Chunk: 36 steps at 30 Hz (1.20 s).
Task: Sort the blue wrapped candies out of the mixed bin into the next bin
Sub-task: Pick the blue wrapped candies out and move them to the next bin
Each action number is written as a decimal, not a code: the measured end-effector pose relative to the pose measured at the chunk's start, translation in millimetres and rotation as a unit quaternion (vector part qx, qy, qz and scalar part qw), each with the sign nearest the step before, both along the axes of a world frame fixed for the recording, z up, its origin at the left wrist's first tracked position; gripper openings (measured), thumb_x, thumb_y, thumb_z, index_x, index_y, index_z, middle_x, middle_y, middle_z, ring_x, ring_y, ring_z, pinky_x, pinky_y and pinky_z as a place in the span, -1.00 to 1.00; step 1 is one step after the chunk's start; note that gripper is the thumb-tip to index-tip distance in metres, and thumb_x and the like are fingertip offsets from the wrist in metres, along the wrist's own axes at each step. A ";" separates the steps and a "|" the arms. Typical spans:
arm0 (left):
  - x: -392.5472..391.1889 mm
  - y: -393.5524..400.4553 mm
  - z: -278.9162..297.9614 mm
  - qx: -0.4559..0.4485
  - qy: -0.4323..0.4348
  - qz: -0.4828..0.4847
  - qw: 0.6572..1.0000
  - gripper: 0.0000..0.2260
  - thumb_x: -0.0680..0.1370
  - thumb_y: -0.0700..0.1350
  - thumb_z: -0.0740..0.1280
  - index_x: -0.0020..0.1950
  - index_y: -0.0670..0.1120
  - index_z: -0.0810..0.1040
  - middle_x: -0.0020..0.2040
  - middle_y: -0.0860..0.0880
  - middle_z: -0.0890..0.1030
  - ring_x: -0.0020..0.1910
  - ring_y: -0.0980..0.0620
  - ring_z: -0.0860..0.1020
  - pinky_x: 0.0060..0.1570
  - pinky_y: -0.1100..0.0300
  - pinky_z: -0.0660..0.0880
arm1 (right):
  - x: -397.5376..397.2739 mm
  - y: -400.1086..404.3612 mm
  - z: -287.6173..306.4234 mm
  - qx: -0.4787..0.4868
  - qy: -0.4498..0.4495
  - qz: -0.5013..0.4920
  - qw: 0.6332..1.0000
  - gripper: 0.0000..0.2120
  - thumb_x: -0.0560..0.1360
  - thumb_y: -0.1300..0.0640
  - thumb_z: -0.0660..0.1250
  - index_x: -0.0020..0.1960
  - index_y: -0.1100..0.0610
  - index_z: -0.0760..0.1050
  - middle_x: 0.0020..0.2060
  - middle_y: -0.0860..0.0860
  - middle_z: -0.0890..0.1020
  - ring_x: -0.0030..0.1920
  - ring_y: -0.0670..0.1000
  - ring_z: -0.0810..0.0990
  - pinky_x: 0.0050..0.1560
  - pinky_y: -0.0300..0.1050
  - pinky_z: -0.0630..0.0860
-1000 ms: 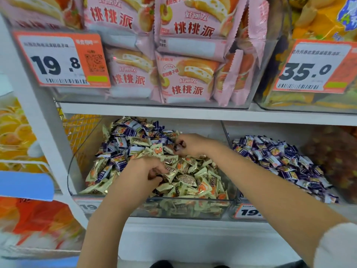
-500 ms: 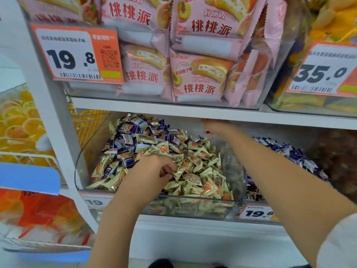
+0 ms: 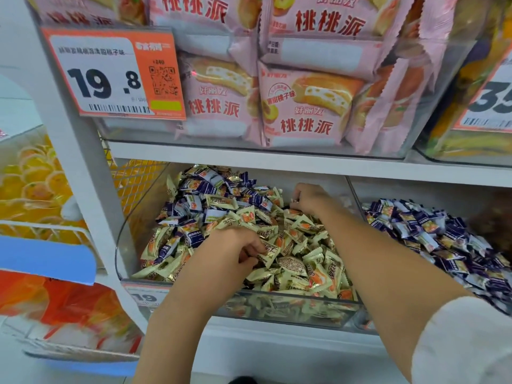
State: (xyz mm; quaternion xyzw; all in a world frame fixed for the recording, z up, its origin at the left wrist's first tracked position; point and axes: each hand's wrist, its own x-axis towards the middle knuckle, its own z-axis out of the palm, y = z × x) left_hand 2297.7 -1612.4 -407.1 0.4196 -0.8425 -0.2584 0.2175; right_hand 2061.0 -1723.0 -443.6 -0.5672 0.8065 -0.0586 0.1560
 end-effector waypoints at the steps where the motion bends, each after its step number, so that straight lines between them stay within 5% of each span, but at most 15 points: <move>1: -0.2 -0.8 -0.8 -0.001 -0.001 0.002 1.000 -0.82 0.47 -0.27 0.37 -0.07 0.02 0.63 -0.20 0.15 0.57 -0.21 0.21 0.53 -0.16 0.28 0.52 | 0.6 -2.2 2.0 0.023 0.019 -0.001 1.000 -0.75 0.55 0.14 0.30 0.17 0.24 0.47 0.03 0.13 0.57 -0.07 0.05 0.48 -0.01 -0.13 0.43; 4: -1.0 -1.5 -3.5 0.002 0.001 0.006 1.000 -0.82 0.46 -0.26 0.38 -0.11 0.03 0.60 -0.22 0.15 0.56 -0.22 0.20 0.52 -0.17 0.23 0.52 | 4.1 -1.2 3.7 0.105 0.089 0.015 0.990 -0.80 0.56 0.21 0.19 0.11 0.27 0.50 -0.22 0.07 0.50 -0.16 0.05 0.48 -0.06 -0.10 0.46; 7: -1.3 0.4 -1.7 0.002 -0.002 0.006 1.000 -0.83 0.48 -0.25 0.36 -0.09 0.03 0.60 -0.22 0.15 0.55 -0.21 0.20 0.51 -0.17 0.23 0.52 | 1.2 -0.9 2.0 0.084 0.097 0.045 0.991 -0.85 0.58 0.19 0.17 0.01 0.25 0.47 -0.22 0.09 0.50 -0.16 0.08 0.51 -0.14 -0.12 0.44; 10: -1.4 -0.7 -0.5 0.009 -0.003 0.009 1.000 -0.84 0.49 -0.24 0.35 -0.08 0.03 0.60 -0.23 0.17 0.54 -0.23 0.23 0.51 -0.19 0.28 0.52 | 4.3 3.4 14.5 0.030 -0.012 0.037 0.999 -0.81 0.60 0.08 0.19 0.04 0.22 0.39 -0.14 0.13 0.49 -0.19 0.08 0.48 -0.22 -0.14 0.39; 13: 0.3 0.0 0.8 0.015 0.005 0.017 1.000 -0.85 0.50 -0.24 0.34 -0.08 0.02 0.61 -0.24 0.17 0.56 -0.27 0.24 0.51 -0.23 0.32 0.50 | 4.8 8.1 35.5 0.085 -0.179 -0.035 0.979 -0.65 0.60 0.02 0.20 0.26 0.23 0.35 -0.33 0.05 0.37 -0.42 -0.06 0.28 -0.52 -0.25 0.22; 15: 1.2 0.5 1.5 0.017 0.008 0.019 1.000 -0.85 0.51 -0.24 0.33 -0.07 0.00 0.61 -0.23 0.16 0.57 -0.29 0.25 0.50 -0.24 0.33 0.49 | 0.4 16.5 46.5 0.111 -0.253 -0.053 0.960 -0.61 0.58 0.03 0.23 0.36 0.12 0.34 -0.36 0.00 0.30 -0.42 -0.11 0.20 -0.53 -0.32 0.14; 19: 2.2 1.0 1.6 0.023 0.005 0.021 1.000 -0.84 0.52 -0.24 0.32 -0.08 0.02 0.61 -0.23 0.17 0.56 -0.27 0.26 0.51 -0.24 0.36 0.49 | -0.8 33.7 61.0 0.103 -0.361 -0.025 0.926 -0.63 0.59 0.20 0.21 0.37 -0.01 0.31 -0.29 0.02 0.40 -0.41 -0.13 0.33 -0.63 -0.42 0.22; 23: 1.4 2.2 1.3 0.022 0.005 0.023 0.999 -0.85 0.52 -0.22 0.33 -0.06 0.02 0.62 -0.21 0.15 0.58 -0.25 0.25 0.53 -0.19 0.30 0.54 | 1.8 37.3 63.1 0.051 -0.352 -0.043 0.934 -0.68 0.62 0.22 0.15 0.35 0.07 0.37 0.16 0.15 0.46 -0.26 -0.06 0.55 -0.51 -0.37 0.47; 25: 0.6 1.9 1.1 0.019 0.004 0.025 1.000 -0.85 0.52 -0.21 0.33 -0.04 0.01 0.63 -0.21 0.14 0.59 -0.26 0.26 0.53 -0.21 0.32 0.52 | 2.2 36.6 61.5 0.029 -0.353 -0.067 0.933 -0.67 0.64 0.17 0.10 0.39 0.20 0.31 0.26 0.22 0.44 -0.08 0.06 0.58 -0.29 -0.32 0.56; 27: 0.0 1.0 1.4 0.018 0.001 0.025 1.000 -0.86 0.52 -0.20 0.32 -0.04 0.01 0.63 -0.21 0.14 0.59 -0.29 0.27 0.51 -0.24 0.36 0.49 | 3.7 36.4 59.5 -0.008 -0.259 -0.059 0.964 -0.77 0.65 0.10 0.07 0.14 0.16 0.45 0.01 0.14 0.54 -0.11 0.05 0.56 -0.22 -0.21 0.51; 29: -0.3 0.2 1.5 0.018 -0.002 0.023 1.000 -0.86 0.52 -0.19 0.32 -0.06 0.03 0.62 -0.21 0.15 0.59 -0.30 0.27 0.50 -0.25 0.36 0.49 | 2.8 33.7 56.8 -0.056 -0.091 -0.030 0.994 -0.70 0.64 0.03 0.05 -0.25 0.02 0.32 -0.36 -0.03 0.37 -0.39 -0.06 0.33 -0.42 -0.22 0.25; 32: -1.5 -1.1 1.5 0.018 -0.001 0.024 1.000 -0.88 0.52 -0.17 0.32 -0.08 0.03 0.62 -0.20 0.13 0.60 -0.28 0.24 0.51 -0.19 0.23 0.54 | 13.1 36.8 59.5 -0.064 0.005 0.009 0.998 -0.69 0.64 -0.02 0.00 -0.22 0.10 0.27 -0.43 -0.02 0.27 -0.45 -0.08 0.24 -0.46 -0.21 0.17; 36: -2.7 -2.3 0.8 0.014 -0.001 0.027 1.000 -0.89 0.53 -0.17 0.32 -0.07 0.01 0.63 -0.21 0.14 0.59 -0.29 0.24 0.51 -0.21 0.25 0.52 | 34.9 50.8 53.6 -0.054 -0.095 0.159 0.981 -0.78 0.61 0.08 0.09 -0.01 0.14 0.48 -0.25 -0.01 0.53 -0.40 -0.11 0.38 -0.43 -0.31 0.32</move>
